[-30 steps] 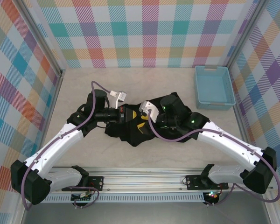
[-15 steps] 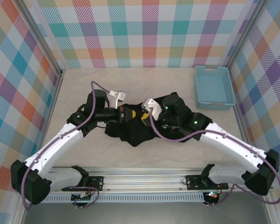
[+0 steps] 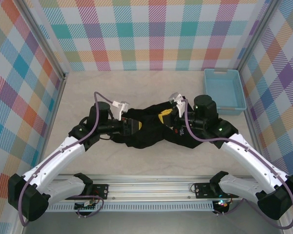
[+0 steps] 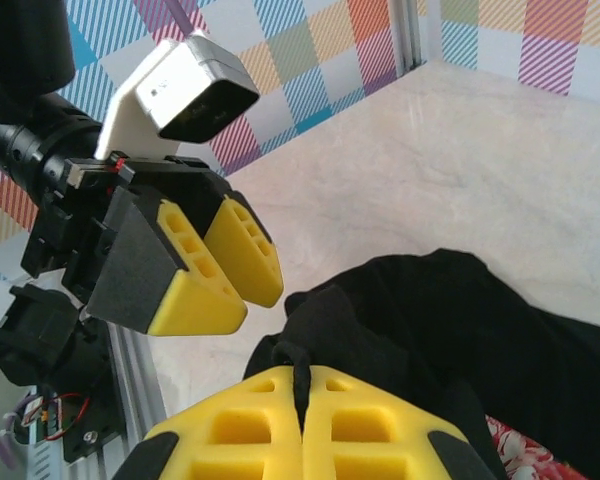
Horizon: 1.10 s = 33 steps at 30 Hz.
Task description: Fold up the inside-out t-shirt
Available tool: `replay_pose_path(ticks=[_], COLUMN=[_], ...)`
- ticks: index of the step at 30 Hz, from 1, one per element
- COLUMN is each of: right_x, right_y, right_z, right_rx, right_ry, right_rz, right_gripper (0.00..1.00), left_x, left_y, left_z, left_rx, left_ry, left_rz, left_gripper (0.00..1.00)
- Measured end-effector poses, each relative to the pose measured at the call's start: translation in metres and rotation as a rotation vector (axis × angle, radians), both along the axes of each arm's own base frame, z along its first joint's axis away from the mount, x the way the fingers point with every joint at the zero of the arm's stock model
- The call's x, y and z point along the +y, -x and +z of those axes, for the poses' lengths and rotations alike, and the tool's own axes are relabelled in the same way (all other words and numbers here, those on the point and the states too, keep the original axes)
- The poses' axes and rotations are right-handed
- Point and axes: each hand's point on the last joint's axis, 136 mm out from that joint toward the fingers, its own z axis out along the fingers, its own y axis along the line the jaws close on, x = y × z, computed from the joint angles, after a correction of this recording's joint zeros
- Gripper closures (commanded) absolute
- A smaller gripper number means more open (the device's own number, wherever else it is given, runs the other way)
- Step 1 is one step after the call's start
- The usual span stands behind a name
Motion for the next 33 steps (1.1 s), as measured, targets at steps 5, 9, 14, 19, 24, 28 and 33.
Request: replay_pose_path(ticks=[5,9,14,19,24,28,33], right_x=[0.001,0.002,0.004,0.005,0.004,0.001,-0.006], right_y=[0.004,0.007,0.011,0.014,0.015,0.01,0.002], right_z=[-0.002,-0.004,-0.004,-0.009,-0.016,-0.02,-0.025], right_rx=[0.024,0.043,0.055,0.068,0.082,0.079,0.066], right_ry=[-0.008,-0.015,-0.023,-0.027,-0.017,0.002,0.035], right_rz=[0.02,0.035,0.054,0.071,0.07,0.034,-0.025], right_gripper=[1.0,1.0,1.0,1.0,1.0,1.0,1.0], left_x=[-0.02,-0.031,-0.044,-0.047,-0.038,-0.031,-0.028], left_y=[0.016,0.013,-0.002,-0.019,-0.042,-0.051,-0.047], left_z=[0.002,0.01,0.005,-0.01,-0.015,-0.008,-0.007], left_rx=[-0.09,-0.172,-0.225,-0.24,-0.267,-0.285,-0.261], left_ry=[-0.094,-0.163,-0.256,-0.344,-0.419,-0.433,-0.432], left_rz=[-0.069,-0.085,-0.073,-0.038,0.074,0.139,0.126], left_gripper=[0.49,0.44,0.31,0.27,0.47,0.7,0.92])
